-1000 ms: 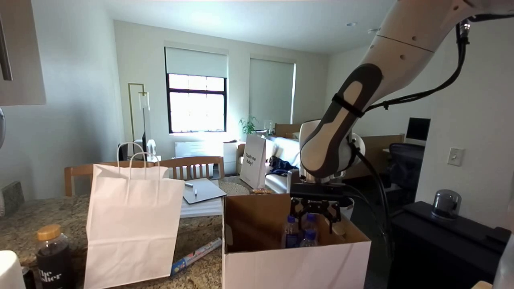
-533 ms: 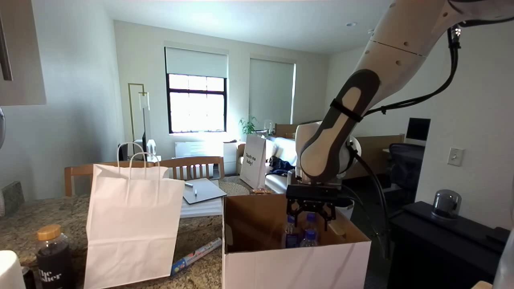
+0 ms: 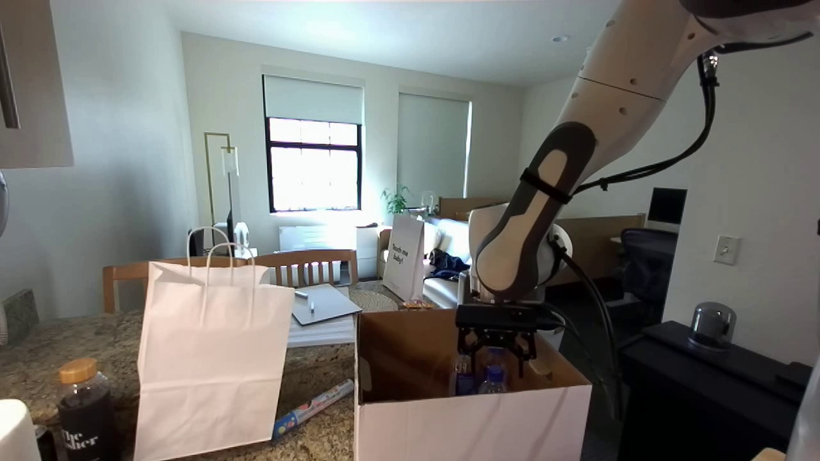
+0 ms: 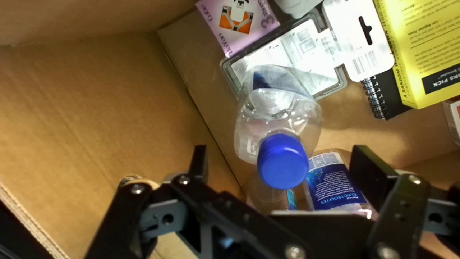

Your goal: Remove the water bottles from the box

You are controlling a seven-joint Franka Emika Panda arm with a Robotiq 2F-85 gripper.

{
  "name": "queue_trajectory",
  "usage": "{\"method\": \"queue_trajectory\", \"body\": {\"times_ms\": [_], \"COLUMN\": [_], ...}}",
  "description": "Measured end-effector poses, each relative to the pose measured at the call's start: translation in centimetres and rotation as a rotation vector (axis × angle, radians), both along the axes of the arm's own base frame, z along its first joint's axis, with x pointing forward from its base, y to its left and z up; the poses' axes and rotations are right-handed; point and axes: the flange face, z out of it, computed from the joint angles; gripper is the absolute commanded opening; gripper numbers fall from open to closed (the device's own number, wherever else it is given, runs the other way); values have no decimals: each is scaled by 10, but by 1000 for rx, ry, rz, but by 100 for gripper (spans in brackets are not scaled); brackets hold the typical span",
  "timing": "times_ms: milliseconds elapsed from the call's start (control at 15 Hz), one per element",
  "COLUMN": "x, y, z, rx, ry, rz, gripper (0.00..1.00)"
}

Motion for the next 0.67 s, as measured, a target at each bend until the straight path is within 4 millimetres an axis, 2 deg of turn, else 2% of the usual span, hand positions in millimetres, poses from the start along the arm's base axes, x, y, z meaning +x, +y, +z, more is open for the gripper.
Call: {"method": "queue_trajectory", "body": {"times_ms": [600, 667], "x": [4, 4], "y": [-1, 0], "z": [-9, -9], "rx": [-7, -8], "ry": [14, 14], "rz": [0, 1], "gripper": [13, 12]}}
